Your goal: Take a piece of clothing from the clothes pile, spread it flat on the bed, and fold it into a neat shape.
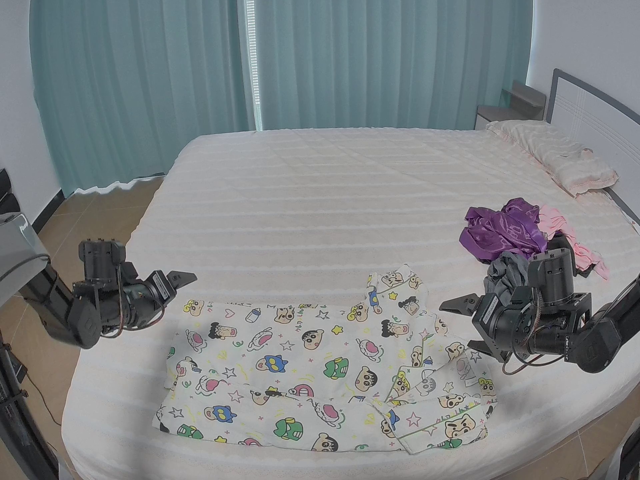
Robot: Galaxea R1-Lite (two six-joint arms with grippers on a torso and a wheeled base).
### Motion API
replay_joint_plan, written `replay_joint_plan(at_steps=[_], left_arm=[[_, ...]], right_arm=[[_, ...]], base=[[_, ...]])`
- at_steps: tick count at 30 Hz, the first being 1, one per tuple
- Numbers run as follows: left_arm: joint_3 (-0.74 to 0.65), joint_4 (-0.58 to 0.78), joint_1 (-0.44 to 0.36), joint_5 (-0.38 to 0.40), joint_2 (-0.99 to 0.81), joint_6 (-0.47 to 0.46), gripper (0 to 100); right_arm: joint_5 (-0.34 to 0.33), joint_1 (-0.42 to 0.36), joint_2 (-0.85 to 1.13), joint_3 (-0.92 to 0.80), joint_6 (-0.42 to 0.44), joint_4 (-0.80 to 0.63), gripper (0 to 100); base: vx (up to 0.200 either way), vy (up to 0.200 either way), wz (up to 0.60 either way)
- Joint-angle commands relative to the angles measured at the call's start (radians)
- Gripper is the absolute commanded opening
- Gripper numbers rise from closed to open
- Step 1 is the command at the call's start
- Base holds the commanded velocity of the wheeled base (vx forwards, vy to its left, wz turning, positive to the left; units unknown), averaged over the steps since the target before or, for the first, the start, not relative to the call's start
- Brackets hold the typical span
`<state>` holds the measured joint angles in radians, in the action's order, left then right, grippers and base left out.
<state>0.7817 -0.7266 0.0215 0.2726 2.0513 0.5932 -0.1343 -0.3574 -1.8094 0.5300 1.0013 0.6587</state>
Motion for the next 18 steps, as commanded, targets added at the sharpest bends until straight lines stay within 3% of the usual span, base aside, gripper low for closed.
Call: replay_joint_plan(at_steps=[1, 4, 7, 8, 9, 18], left_arm=[[0.295, 0.170, 0.057, 0.033, 0.260, -0.217, 100], [0.344, 0.174, 0.067, 0.057, 0.328, -0.285, 100], [0.352, 0.174, 0.069, 0.066, 0.342, -0.294, 100], [0.355, 0.179, 0.069, 0.132, 0.362, -0.305, 100], [0.360, 0.179, 0.069, 0.143, 0.372, -0.312, 100], [0.396, 0.179, 0.054, 0.146, 0.437, -0.363, 100]], right_arm=[[0.016, -0.026, 0.030, -0.012, -0.003, -0.001, 100], [0.016, -0.026, 0.030, -0.013, -0.003, -0.001, 100], [0.016, -0.026, 0.028, -0.015, -0.003, -0.001, 100], [0.015, -0.026, 0.022, -0.015, -0.004, -0.001, 100], [0.015, -0.026, 0.021, -0.015, -0.004, -0.001, 100], [0.013, -0.026, 0.019, -0.016, -0.003, -0.001, 100]], base=[[0.000, 0.000, 0.00], [0.000, 0.000, 0.00], [0.000, 0.000, 0.00], [0.000, 0.000, 0.00], [0.000, 0.000, 0.00], [0.000, 0.000, 0.00]])
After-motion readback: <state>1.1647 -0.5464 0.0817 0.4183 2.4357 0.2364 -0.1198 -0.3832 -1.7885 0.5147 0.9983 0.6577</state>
